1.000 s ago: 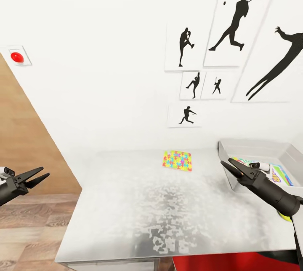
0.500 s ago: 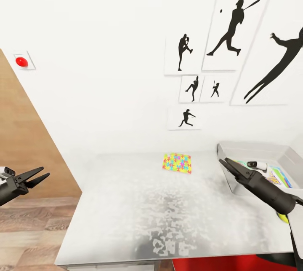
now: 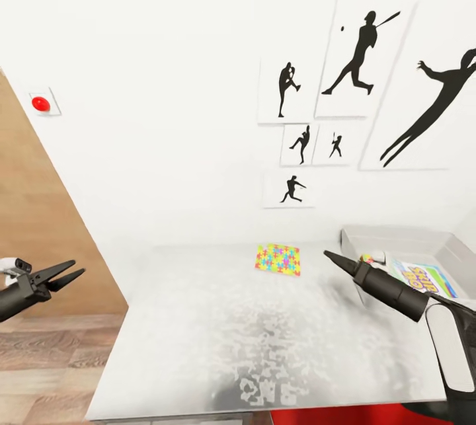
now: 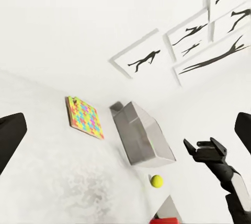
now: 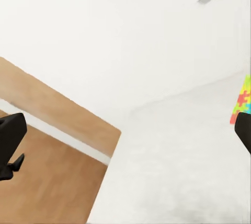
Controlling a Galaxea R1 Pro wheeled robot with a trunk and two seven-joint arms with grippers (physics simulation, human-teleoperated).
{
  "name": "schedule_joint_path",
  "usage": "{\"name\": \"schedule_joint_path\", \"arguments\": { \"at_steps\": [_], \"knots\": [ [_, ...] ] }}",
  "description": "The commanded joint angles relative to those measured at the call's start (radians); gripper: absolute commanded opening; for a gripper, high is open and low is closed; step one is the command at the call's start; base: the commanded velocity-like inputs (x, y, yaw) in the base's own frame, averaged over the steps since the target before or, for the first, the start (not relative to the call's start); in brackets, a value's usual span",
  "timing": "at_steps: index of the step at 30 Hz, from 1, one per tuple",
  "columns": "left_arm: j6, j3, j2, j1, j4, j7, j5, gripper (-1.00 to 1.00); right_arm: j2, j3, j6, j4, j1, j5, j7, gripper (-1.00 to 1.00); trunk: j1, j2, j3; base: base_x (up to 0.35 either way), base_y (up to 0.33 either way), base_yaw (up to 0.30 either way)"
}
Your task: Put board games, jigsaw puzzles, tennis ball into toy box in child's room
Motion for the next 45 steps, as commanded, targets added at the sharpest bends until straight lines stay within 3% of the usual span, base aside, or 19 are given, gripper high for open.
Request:
{"name": "schedule_joint_path", "arguments": {
  "at_steps": [1,3,5,8,9,12,16,21,24,37,45],
  "knots": [
    [0.013,-0.008,-0.001,-0.003,-0.007,-0.003,0.000,1.00,-0.001,0.000,0.011,0.006,-0.011,0.003,-0.011,1.00,0.001,-0.002,0.000,0.000,0.000,0.000],
    [0.034,-0.042,-0.002,-0.013,-0.032,-0.003,0.001,1.00,-0.003,0.002,0.034,0.025,-0.044,0.007,-0.057,1.00,0.001,-0.002,0.003,0.000,0.000,0.000],
    [0.095,-0.111,-0.007,-0.032,-0.093,0.003,0.001,1.00,-0.005,0.004,0.062,0.056,-0.085,0.009,-0.127,1.00,0.001,-0.002,0.006,0.000,0.000,0.000],
    [0.128,-0.194,-0.026,-0.057,-0.145,0.009,0.002,1.00,-0.004,0.004,0.077,0.088,-0.123,0.010,-0.211,1.00,0.001,-0.002,0.011,0.000,0.000,0.000],
    [0.136,-0.232,-0.043,-0.077,-0.159,0.011,0.001,1.00,-0.003,0.005,0.082,0.106,-0.140,0.010,-0.254,1.00,0.001,-0.002,0.013,0.000,0.000,0.000],
    [0.145,-0.294,-0.088,-0.125,-0.173,0.022,-0.002,1.00,0.000,0.012,0.087,0.142,-0.171,0.010,-0.334,1.00,0.001,-0.002,0.018,0.000,0.000,0.000],
    [0.152,-0.370,-0.165,-0.192,-0.179,0.106,-0.032,1.00,-0.001,0.048,0.089,0.173,-0.208,0.010,-0.421,1.00,0.001,-0.002,0.025,0.000,0.000,0.000],
    [0.157,-0.404,-0.209,-0.285,-0.153,0.211,-0.055,1.00,0.000,0.096,0.090,0.210,-0.246,0.011,-0.504,1.00,0.001,-0.002,0.033,0.000,0.000,0.000],
    [0.158,-0.411,-0.221,-0.310,-0.129,0.232,-0.058,1.00,-0.002,0.113,0.090,0.225,-0.261,0.010,-0.545,1.00,0.001,-0.002,0.038,0.000,0.000,0.000],
    [0.158,-0.415,-0.230,-0.327,-0.111,0.243,-0.058,1.00,0.000,0.132,0.105,0.232,-0.269,0.008,-0.581,1.00,0.001,-0.002,0.053,0.000,0.000,0.000],
    [0.154,-0.468,-0.233,-0.326,-0.108,0.240,-0.057,1.00,0.001,0.136,0.105,0.230,-0.261,0.011,-0.584,1.00,0.001,-0.002,0.053,0.000,0.000,0.000]
  ]
}}
